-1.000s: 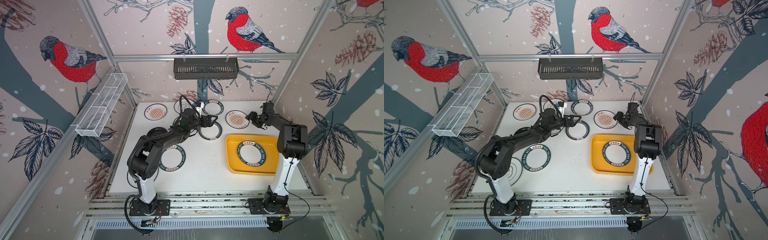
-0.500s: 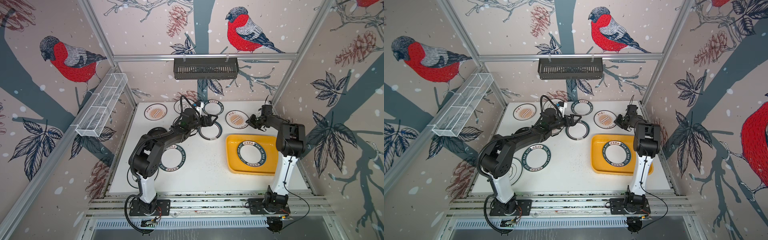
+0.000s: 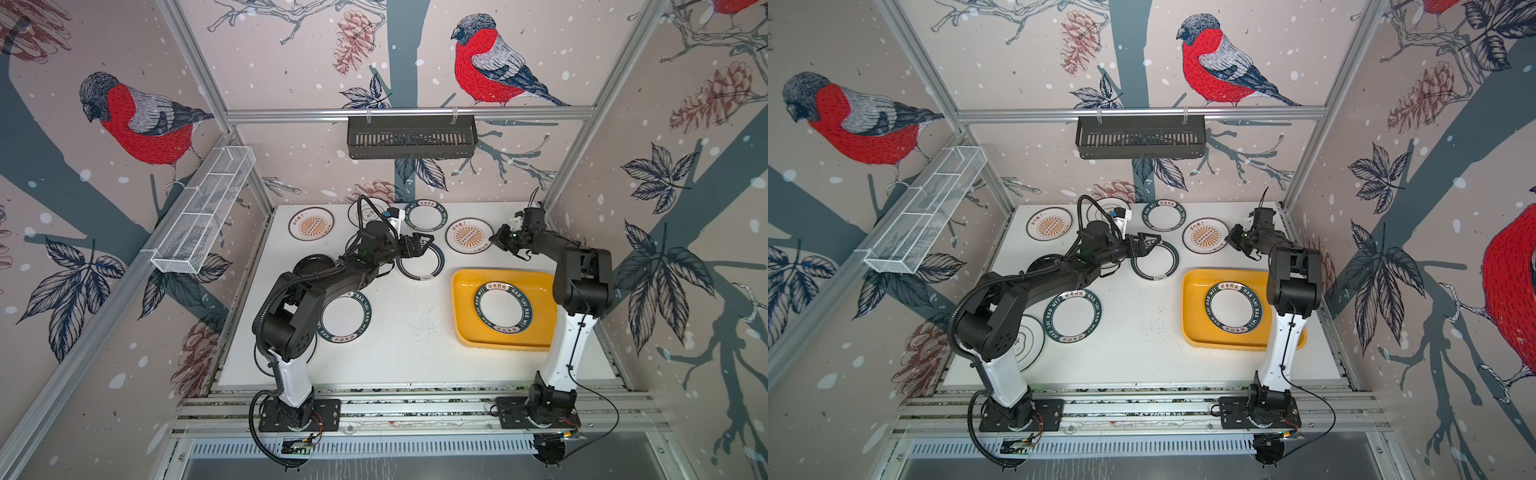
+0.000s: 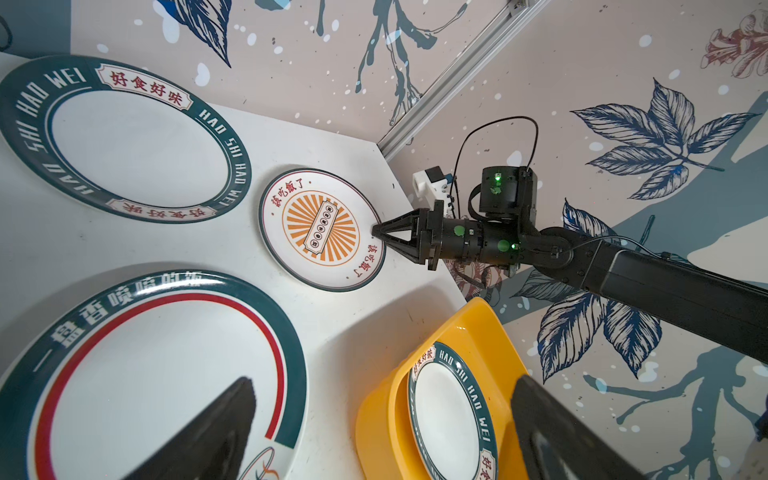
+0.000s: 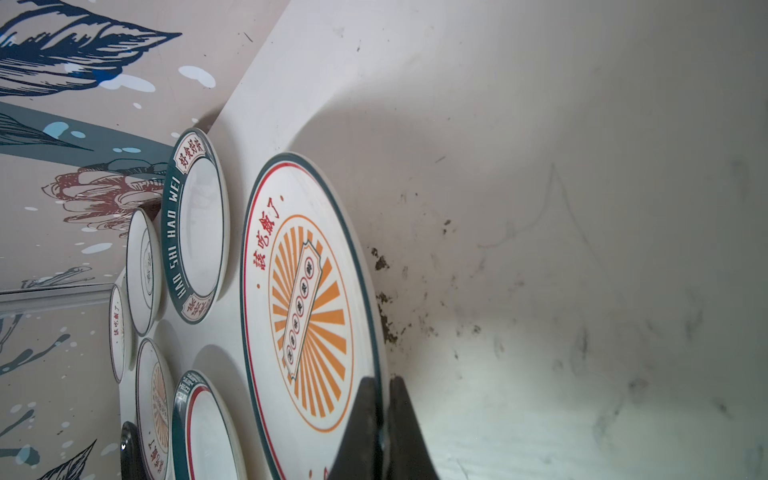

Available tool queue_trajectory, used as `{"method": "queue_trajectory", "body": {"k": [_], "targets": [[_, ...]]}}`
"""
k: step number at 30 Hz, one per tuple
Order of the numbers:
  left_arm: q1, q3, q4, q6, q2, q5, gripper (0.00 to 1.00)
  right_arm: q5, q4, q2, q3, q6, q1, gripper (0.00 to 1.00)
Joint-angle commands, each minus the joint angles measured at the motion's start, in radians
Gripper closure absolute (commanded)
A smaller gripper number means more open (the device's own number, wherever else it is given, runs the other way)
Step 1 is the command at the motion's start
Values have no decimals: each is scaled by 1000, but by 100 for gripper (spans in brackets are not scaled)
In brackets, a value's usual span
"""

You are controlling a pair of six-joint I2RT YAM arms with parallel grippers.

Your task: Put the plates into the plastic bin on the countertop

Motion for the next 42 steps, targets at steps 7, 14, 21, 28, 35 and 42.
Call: {"method": "queue_trajectory", "body": {"k": [7, 14, 21, 28, 35, 42], "targets": [[2, -54, 77, 1, -56, 41, 4, 75, -14, -84, -55, 23, 1, 97], [-1, -80, 83, 4, -71, 71, 4, 74, 8, -171, -107, 32, 1, 98], [1, -94, 88, 4, -82, 83, 4, 68, 12, -226, -139, 30, 1, 98], [-1, -82, 24, 52, -95, 77, 4, 70, 23, -268, -172, 41, 3, 98], [-1, -67, -16, 77, -104, 60, 4, 67, 24, -324, -203, 46, 4, 98], [-3, -41, -156, 156, -136, 71, 4, 67, 45, -371, -241, 56, 4, 98]]}}
